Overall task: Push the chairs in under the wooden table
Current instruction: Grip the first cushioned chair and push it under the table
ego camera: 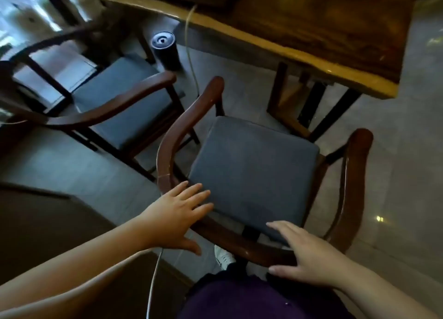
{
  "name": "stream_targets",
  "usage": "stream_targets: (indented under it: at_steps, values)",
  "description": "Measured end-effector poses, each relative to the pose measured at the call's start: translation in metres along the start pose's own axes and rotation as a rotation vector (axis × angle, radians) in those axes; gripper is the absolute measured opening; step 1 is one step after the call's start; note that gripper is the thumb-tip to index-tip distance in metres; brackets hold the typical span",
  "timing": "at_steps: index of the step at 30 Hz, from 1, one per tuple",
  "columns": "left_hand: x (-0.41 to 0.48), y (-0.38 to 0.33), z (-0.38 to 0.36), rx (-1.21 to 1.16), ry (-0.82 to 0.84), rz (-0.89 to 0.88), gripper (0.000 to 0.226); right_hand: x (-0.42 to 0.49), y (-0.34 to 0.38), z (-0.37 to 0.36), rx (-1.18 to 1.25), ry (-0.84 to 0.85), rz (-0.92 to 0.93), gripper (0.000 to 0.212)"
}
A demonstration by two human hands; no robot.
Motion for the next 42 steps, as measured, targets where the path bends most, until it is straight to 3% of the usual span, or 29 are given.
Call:
stream_targets:
  at_steps: [3,8,11,20,31,36,42]
  values:
    - [0.009,0.000,-0.008,-0.010,0.074,-0.084,0.088,-0.005,0.000,-0.021,-0.003,0.025,-0.040,0.101]
    - [0.017,0.001,-0.016,-0.153,-0.015,-0.153,0.041,0.001,-0.012,-0.056,-0.096,-0.133,-0.041,0.067]
    - [0.018,0.002,-0.017,-0.188,-0.035,-0.176,0.027,0.007,-0.025,-0.060,-0.097,-0.163,-0.091,0.062]
    - [0.021,0.005,-0.020,-0.222,-0.051,-0.200,0.017,0.014,-0.035,-0.041,-0.294,0.067,0.051,0.053]
    - [0.048,0.010,0.004,-0.187,-0.096,-0.198,0.026,0.009,-0.044,-0.003,-0.261,0.023,0.034,0.044]
    - [0.058,-0.007,-0.008,-0.214,-0.143,-0.178,0.013,0.003,-0.067,-0.004,-0.282,0.054,0.009,0.045]
    - [0.069,-0.026,-0.015,-0.229,-0.167,-0.181,0.012,-0.005,-0.087,0.000,-0.302,0.034,-0.007,0.048]
Point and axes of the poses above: each hand's wrist, its own x-axis towards the middle knuckle, its own z-axis out of the back of the hand, y = z × x, the point moved 1 cm from there along x, towards the middle knuckle, and after that the axes turned 10 degrees about -x, right-handed, at the moved point
